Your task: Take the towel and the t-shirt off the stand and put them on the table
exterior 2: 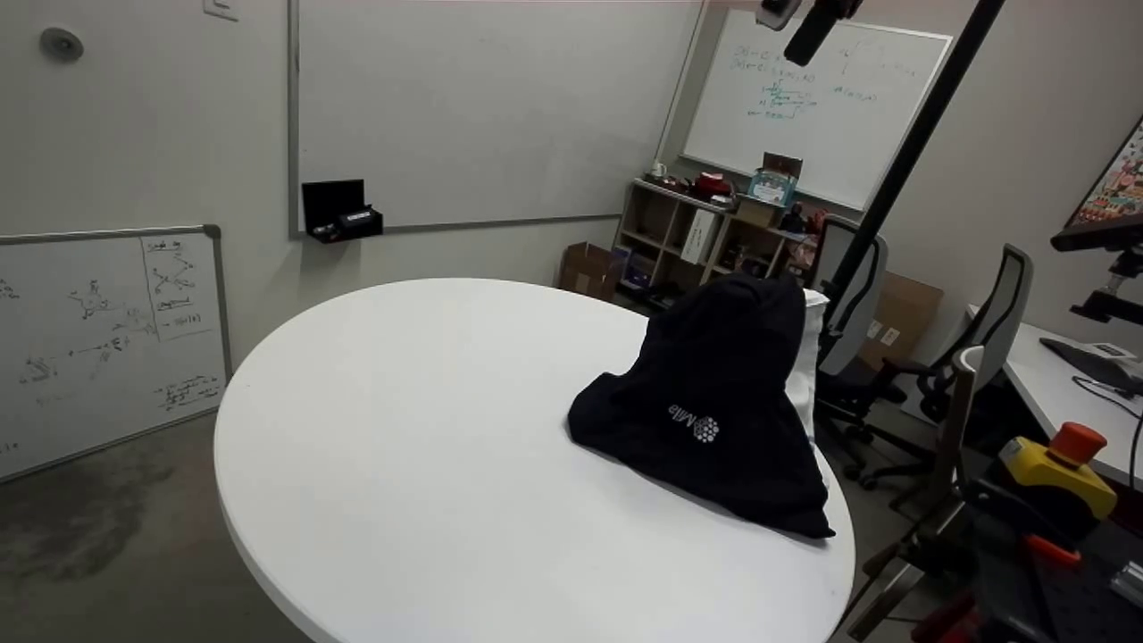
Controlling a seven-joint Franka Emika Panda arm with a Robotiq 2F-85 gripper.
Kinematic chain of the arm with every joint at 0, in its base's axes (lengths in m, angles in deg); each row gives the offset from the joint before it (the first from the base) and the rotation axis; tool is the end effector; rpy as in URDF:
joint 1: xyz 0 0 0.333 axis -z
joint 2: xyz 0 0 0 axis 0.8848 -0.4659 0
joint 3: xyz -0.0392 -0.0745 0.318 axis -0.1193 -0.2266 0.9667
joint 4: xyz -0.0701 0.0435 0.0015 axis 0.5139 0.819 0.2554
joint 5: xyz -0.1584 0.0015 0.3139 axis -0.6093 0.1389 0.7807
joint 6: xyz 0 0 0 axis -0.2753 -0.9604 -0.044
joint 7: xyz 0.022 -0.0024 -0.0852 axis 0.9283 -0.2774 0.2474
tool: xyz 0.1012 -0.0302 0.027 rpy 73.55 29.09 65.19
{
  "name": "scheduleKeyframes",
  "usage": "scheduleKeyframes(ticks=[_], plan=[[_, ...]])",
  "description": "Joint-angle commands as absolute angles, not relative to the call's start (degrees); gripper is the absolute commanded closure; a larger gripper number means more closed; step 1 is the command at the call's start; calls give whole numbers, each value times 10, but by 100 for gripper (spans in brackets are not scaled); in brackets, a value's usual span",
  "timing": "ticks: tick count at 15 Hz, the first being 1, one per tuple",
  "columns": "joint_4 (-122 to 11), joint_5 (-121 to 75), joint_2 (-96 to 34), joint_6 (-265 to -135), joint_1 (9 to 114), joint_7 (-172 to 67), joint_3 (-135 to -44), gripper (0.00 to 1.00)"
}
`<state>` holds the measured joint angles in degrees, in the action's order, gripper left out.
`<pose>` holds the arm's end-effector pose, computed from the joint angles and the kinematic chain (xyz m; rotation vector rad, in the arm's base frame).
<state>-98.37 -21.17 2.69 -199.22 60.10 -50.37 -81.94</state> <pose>0.4314 0.0470 0.5012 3.1073 -0.0079 0.4220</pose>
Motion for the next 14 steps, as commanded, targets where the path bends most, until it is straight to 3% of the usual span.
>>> scheduleKeyframes(ticks=[1,7,14], plan=[[-977,-207,15,-1976,640,-497,-857,0],[-976,-216,-30,-1994,708,-456,-909,0],[-993,-304,-104,-2116,772,-257,-924,0]])
